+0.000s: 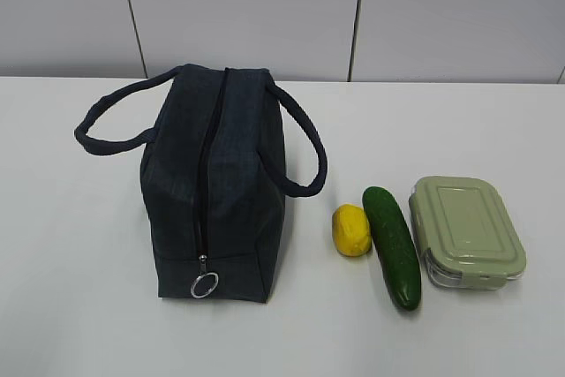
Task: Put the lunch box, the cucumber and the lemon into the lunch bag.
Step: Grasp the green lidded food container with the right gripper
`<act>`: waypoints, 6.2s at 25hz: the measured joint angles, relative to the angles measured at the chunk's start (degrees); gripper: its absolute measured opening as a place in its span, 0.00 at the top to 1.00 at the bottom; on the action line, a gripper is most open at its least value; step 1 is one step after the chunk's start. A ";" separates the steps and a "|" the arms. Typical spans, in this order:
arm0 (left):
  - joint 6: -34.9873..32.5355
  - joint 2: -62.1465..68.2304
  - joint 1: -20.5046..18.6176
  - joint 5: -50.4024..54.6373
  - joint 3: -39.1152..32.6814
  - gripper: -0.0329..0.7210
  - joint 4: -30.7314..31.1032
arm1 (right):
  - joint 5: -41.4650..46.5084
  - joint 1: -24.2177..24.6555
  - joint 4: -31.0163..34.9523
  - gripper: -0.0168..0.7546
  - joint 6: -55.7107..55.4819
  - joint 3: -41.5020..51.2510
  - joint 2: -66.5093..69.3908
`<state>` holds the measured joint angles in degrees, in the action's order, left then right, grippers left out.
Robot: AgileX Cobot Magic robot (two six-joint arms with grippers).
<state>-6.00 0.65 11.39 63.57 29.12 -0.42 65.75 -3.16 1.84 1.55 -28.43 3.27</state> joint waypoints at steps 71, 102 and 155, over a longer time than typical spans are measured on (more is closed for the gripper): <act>0.00 0.00 0.08 0.00 0.00 0.64 -0.19 | 3.00 26.28 34.67 0.47 37.71 -35.52 95.17; 1.46 0.00 0.08 0.00 0.00 0.64 -0.32 | 2.87 28.62 46.48 0.30 49.95 -35.79 100.46; 1.67 0.00 0.08 0.00 0.00 0.64 -0.34 | 1.60 30.95 54.35 0.20 58.45 -35.96 113.94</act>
<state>-4.33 0.65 11.46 63.57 29.12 -0.76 67.35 27.80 56.19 60.00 -64.39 117.21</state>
